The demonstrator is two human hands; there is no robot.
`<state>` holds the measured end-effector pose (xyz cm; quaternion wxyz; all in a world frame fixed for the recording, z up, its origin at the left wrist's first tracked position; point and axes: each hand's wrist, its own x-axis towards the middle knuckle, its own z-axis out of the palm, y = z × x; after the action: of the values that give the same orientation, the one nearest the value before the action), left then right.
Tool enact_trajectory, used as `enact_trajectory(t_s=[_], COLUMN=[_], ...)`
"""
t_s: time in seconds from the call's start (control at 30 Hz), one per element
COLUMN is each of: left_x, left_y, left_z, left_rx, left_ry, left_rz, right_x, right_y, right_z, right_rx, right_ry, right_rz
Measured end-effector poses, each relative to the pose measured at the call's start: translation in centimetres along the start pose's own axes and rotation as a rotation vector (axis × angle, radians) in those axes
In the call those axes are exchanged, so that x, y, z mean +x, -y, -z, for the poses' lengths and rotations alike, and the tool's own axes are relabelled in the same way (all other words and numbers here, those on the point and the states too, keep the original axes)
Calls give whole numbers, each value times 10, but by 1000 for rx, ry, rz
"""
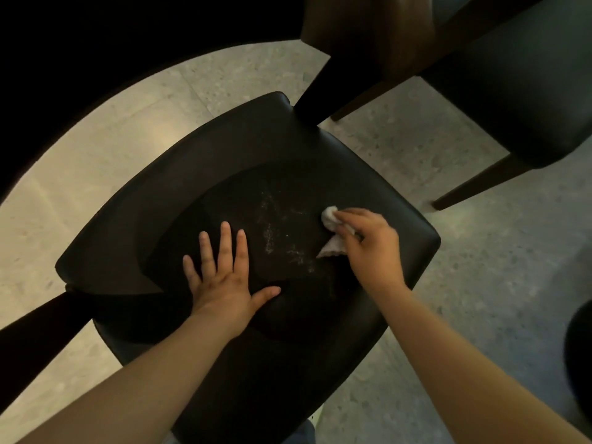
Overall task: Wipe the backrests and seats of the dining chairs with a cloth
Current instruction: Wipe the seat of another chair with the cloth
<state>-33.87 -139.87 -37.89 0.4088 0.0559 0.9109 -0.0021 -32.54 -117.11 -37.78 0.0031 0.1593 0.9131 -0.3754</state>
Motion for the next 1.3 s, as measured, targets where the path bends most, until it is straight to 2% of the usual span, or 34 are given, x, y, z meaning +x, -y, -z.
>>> enact_trajectory(t_s=[0.1,0.17,0.27,0.37,0.53,0.7,0.77,0.87,1.0,1.17,1.23,1.3], left_x=[2,3,4,3,2,1,1,1,1,1,1,1], left_y=[2,2,2,2,1,2,2,3,1,0,1,2], left_z=[0,-2,-2,-2,0,-3,-3,-4,-4,-3,-3,-3], left_rx=[-2,-3,6,-1,-1,3,4,8,19,21,13,15], left_ry=[8,7,-2,12,24,-7,-15,-31,-29,-21,-23,-19], left_rz=[-3,-1,-1,2,3,-6,-8,-2,1,3,-6,-7], right_x=[19,40,49,22,-29,-7,18,32,1,-49,-45,-24], right_y=[-6,-16,-24,-18,-10,-28,-38,-43,-35,-27,-32,-45], right_z=[14,27,28,14,11,46,56,47,26,28,42,56], right_rx=[-8,-4,20,0,53,99,77,78,71,73,77,100], right_ry=[-83,-167,-186,-186,-72,-300,-321,-246,-268,-42,-92,-240], right_rz=[-17,-126,-241,-172,-70,-190,-250,-294,-227,-81,-74,-159])
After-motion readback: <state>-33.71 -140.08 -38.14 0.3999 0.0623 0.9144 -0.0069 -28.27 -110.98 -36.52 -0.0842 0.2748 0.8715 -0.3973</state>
